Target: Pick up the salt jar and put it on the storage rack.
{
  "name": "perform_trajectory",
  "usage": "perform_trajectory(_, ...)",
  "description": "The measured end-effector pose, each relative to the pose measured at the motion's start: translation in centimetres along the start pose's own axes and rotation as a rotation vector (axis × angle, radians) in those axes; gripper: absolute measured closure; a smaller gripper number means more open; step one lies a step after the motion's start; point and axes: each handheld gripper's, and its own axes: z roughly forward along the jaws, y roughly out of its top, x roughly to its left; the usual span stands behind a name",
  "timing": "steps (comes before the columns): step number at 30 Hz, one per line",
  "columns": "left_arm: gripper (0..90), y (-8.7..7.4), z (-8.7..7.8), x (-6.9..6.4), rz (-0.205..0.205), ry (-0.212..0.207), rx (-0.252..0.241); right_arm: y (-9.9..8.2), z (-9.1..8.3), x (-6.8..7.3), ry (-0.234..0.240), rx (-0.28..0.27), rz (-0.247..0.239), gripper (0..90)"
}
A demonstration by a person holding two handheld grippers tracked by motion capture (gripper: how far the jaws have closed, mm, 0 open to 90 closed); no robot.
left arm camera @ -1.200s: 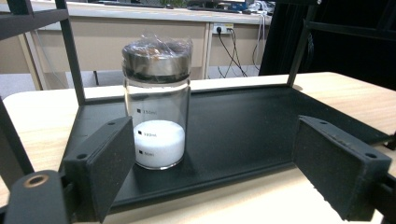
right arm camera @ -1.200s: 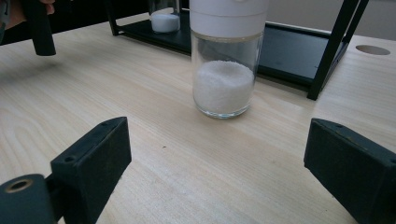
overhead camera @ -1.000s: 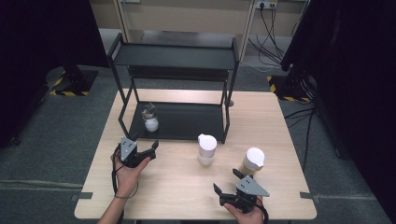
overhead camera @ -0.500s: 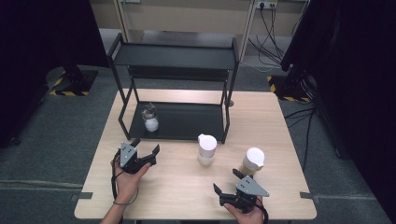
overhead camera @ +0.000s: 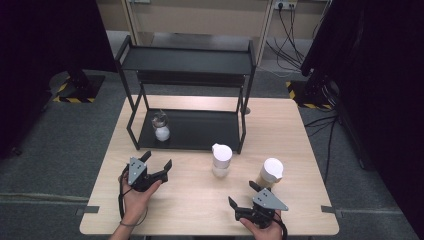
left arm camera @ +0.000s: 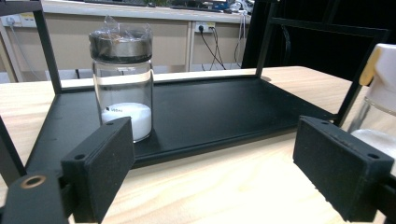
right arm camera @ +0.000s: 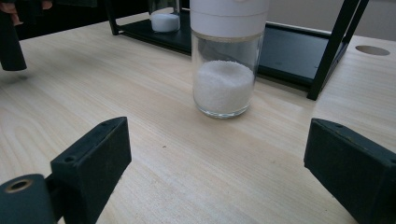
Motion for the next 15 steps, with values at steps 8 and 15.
perform_trajectory(8,12.4,0.0,-1.1,-0.6,0.003,-0.016,-0.010,0.0,0.0,0.0,0.000,0.000,0.000,7.7)
perform_trajectory(15,12.4,-0.5,-2.2,-1.3,0.003,-0.026,-0.018,0.0,0.0,0.0,0.000,0.001,-0.001,7.7)
